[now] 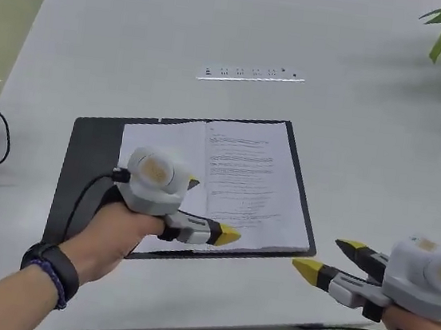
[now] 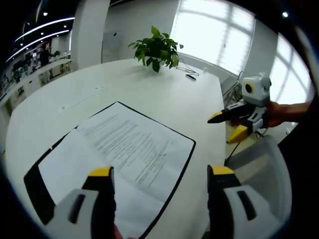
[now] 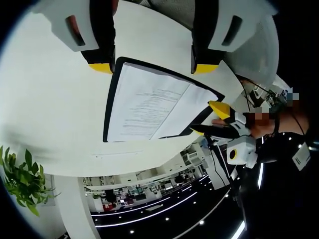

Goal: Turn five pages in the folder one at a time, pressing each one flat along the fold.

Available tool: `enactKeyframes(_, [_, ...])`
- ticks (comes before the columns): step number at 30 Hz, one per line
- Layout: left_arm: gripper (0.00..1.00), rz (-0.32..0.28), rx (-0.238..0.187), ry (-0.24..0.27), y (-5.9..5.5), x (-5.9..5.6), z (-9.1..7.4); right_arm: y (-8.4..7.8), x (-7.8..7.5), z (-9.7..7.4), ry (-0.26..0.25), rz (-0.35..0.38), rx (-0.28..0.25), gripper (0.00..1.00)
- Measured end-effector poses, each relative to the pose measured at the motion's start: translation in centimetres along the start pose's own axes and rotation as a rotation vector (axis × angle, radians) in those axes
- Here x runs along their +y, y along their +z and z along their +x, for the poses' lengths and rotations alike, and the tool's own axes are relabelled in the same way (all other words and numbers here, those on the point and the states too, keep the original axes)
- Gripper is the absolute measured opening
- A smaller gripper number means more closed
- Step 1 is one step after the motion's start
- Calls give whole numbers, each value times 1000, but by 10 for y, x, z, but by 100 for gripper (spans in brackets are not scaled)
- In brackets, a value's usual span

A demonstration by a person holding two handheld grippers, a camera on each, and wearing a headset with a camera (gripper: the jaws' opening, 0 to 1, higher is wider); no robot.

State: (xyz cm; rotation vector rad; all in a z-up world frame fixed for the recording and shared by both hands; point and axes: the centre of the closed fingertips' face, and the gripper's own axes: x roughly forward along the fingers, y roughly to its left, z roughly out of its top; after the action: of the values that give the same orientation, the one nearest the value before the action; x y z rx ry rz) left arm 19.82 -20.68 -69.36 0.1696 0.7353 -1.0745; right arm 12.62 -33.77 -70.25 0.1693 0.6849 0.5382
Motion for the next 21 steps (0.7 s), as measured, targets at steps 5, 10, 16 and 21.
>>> enactKeyframes(5, [74, 18, 12, -17, 6, -5, 15, -2, -1, 1, 9, 3, 11, 59])
enactKeyframes(10, [74, 27, 24, -13, 10, -8, 33, -2, 0, 2, 19, 3, 17, 59])
enactKeyframes(16, [73, 56, 37, -4, 17, -17, 58, -5, 0, 1, 26, -2, 32, 58])
enactKeyframes(21, [72, 64, 35, 2, 22, -22, 78, -10, 0, -1, 29, -4, 49, 59])
